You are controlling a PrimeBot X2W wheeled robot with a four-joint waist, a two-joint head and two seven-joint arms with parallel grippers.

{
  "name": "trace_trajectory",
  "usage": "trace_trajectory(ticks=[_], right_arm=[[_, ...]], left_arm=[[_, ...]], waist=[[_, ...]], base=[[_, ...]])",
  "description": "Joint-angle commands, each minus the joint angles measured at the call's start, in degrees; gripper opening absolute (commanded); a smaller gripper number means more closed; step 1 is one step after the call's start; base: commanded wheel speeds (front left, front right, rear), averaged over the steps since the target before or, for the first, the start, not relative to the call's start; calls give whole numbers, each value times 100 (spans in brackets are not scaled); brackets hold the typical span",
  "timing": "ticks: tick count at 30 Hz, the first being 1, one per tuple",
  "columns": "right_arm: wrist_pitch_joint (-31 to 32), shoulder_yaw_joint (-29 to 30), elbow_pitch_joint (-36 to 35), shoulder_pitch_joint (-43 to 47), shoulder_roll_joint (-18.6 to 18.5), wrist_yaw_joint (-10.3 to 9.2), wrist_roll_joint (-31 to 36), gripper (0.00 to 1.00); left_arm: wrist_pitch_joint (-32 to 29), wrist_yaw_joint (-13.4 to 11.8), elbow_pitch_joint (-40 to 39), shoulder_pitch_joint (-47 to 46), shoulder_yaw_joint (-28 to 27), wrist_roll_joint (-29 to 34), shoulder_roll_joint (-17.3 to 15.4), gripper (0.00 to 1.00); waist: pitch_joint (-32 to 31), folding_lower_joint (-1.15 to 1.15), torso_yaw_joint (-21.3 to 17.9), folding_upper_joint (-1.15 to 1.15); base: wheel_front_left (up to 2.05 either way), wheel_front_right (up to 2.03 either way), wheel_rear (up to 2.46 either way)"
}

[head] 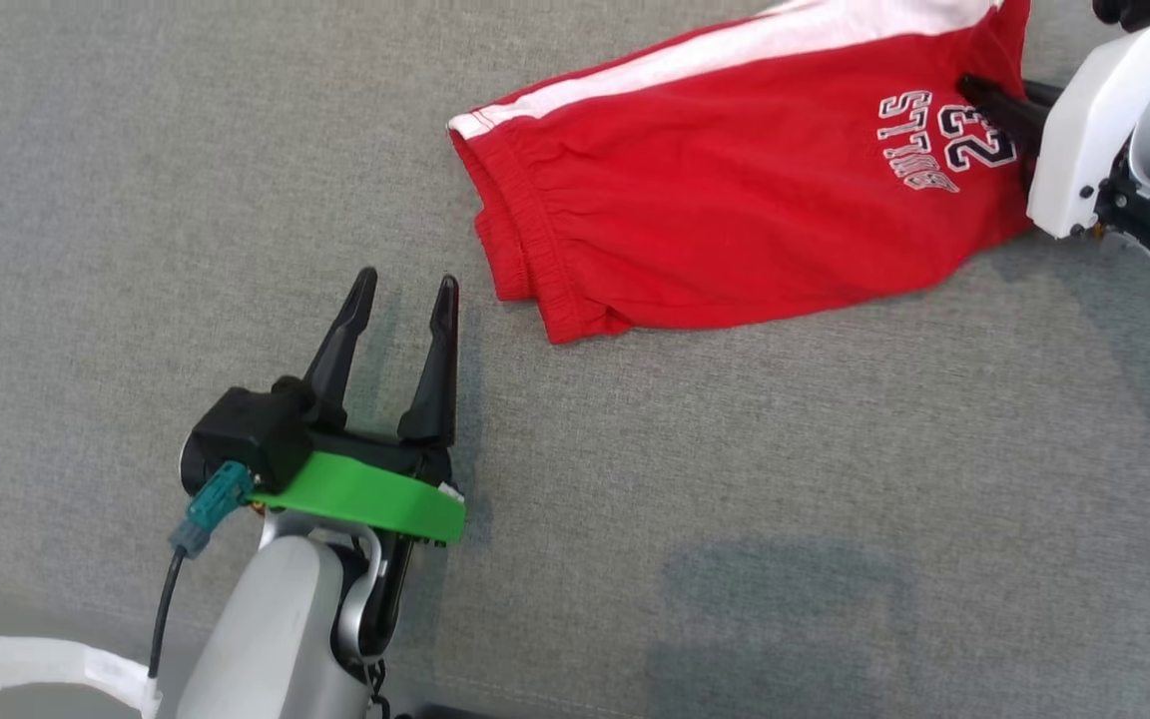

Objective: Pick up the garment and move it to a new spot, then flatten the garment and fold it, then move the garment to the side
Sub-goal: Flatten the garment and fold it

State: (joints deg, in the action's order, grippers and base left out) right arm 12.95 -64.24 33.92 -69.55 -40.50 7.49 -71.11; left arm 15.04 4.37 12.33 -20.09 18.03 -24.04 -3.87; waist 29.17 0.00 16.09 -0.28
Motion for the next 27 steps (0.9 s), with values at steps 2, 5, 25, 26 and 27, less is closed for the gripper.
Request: trace_trajectory(ticks=[2, 5, 25, 26, 27], right_arm=[[-117, 96, 38, 236, -48, 0, -192, 0], [-199, 192, 14, 506, -82, 0, -444, 0], [-1384, 570, 898, 2419, -912, 0, -1127, 0], [-1423, 595, 930, 2351, -881, 0, -1087, 0], [-1438, 615, 939, 2279, -841, 0, -1056, 0]], left_arm=[[15, 55, 102, 188, -84, 96, 18, 100], [15, 105, 218, 371, -103, 162, -43, 100], [15, 272, 102, 1909, -448, 440, -215, 100], [15, 272, 112, 1937, -439, 454, -199, 100], [15, 281, 129, 1959, -429, 451, -182, 100]], waist=[[-367, 0, -201, 28], [-664, 0, -334, 28], [-1888, 0, -810, 28], [-1897, 0, -809, 28], [-1901, 0, -809, 28]], base=[[0, 0, 0], [0, 0, 0], [0, 0, 0], [0, 0, 0], [0, 0, 0]])
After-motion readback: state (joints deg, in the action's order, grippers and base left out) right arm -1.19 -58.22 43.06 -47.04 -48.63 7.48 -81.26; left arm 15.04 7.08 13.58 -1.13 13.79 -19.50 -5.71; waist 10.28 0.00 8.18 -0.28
